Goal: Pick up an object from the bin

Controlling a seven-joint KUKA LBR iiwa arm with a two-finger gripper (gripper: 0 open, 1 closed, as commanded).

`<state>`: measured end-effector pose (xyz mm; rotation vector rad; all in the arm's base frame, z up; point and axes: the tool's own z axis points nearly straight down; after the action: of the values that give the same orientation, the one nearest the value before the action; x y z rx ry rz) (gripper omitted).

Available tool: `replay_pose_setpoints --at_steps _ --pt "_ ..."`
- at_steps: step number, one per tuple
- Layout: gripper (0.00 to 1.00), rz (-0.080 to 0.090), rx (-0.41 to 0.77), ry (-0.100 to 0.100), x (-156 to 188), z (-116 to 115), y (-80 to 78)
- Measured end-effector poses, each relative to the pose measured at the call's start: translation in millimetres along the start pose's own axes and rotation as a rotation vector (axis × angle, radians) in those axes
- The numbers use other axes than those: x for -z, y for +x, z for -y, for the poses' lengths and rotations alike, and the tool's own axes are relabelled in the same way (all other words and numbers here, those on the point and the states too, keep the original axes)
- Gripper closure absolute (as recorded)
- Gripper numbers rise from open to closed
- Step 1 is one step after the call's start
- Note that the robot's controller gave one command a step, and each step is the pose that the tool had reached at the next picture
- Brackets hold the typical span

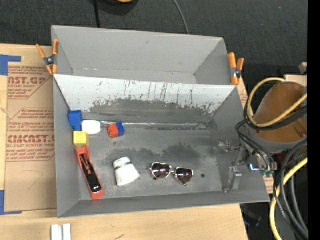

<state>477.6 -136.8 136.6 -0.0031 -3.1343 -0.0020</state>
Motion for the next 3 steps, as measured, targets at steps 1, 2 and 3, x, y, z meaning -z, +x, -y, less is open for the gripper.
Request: replay_pose_setpoints --at_steps 1,2,3 --pt "0.0 0.007 0.002 0.002 4.4 -0.6 -2.0" --pt "0.0 0.007 0.081 0.002 -43.9 -51.3 -15.4" --pt "0.0 0.01 0.115 0.002 -58.2 -105.6 -14.1"
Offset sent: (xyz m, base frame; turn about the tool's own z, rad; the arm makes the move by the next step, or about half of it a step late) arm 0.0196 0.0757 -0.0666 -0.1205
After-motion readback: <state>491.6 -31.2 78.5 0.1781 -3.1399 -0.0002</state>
